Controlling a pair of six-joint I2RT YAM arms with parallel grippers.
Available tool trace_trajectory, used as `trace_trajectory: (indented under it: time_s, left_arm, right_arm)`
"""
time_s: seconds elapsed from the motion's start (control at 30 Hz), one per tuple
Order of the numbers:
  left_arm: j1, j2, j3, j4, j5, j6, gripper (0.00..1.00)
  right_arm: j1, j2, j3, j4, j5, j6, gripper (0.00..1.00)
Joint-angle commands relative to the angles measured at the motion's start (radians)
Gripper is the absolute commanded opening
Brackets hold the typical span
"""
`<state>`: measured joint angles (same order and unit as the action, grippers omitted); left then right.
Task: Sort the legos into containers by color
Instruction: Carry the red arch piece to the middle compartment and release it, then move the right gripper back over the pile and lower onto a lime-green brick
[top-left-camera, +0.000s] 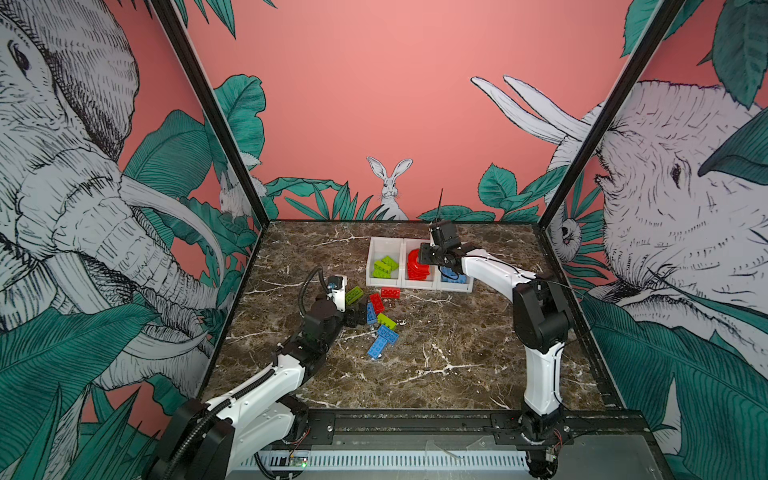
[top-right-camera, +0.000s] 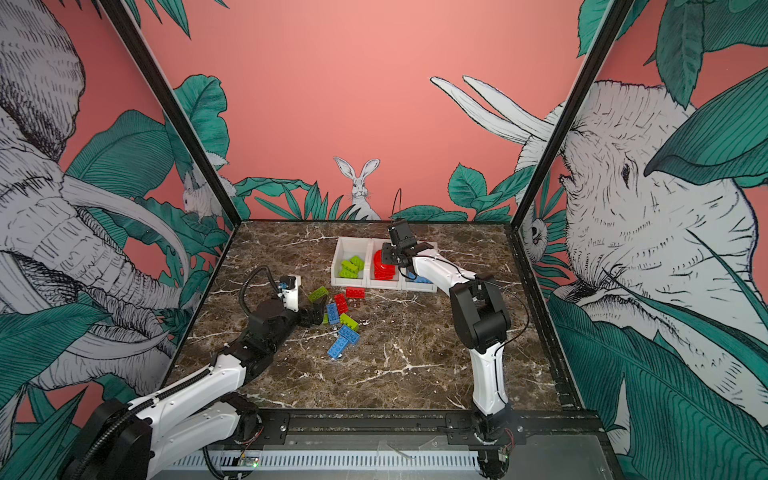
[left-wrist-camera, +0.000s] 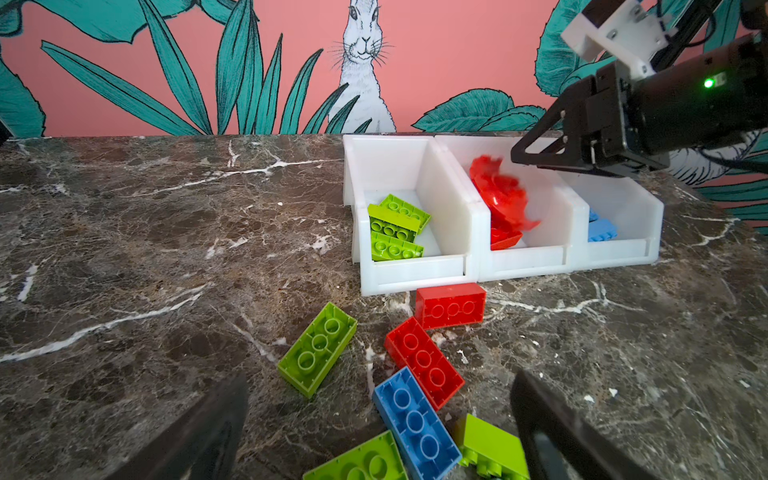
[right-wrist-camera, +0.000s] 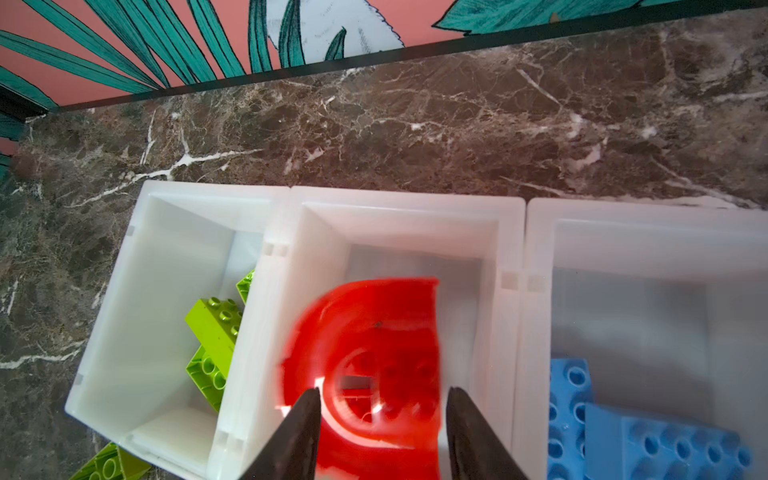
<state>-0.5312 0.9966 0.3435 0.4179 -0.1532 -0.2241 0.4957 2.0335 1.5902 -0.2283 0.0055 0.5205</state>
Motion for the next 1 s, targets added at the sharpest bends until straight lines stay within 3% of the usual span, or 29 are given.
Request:
trace_trajectory:
  time_s: [0.0, 0.1, 0.27, 0.47, 0.53, 0.67, 0.97]
  left_arm:
    - [-0.001, -0.003, -0.001, 0.018, -0.002, 0.009, 0.99]
    - [-0.001, -0.004, -0.001, 0.018, -0.003, 0.012, 0.99]
    - [-0.001, -0.017, 0.000, 0.012, -0.001, 0.010, 0.99]
    - [-0.001, -0.038, -0.006, 0.004, -0.026, 0.009, 0.99]
    - [-0.001, -0.045, -0.008, 0.003, -0.031, 0.008, 0.99]
    - [-0.001, -0.058, -0.014, 0.004, -0.044, 0.002, 0.99]
    - [-0.001, -0.100, -0.040, 0.005, -0.113, -0.032, 0.99]
  right_arm:
    - [0.001, -0.020, 0.004, 0.006, 0.001, -0.008, 0.53]
    - [0.002, -0.048, -0.015, -0.011, 0.012, -0.018, 0.58]
    - [0.032, -0.140, -0.116, -0.002, -0.070, -0.092, 0.61]
    - [0.189, -0.331, -0.303, 0.017, -0.052, -0.184, 0.62]
    - [0.243, -0.354, -0.297, -0.014, -0.067, -0.239, 0.63]
    - [0.324, -0.325, -0.242, -0.096, -0.092, -0.295, 0.63]
    - [0.351, -0.186, -0.156, -0.130, -0.205, -0.353, 0.57]
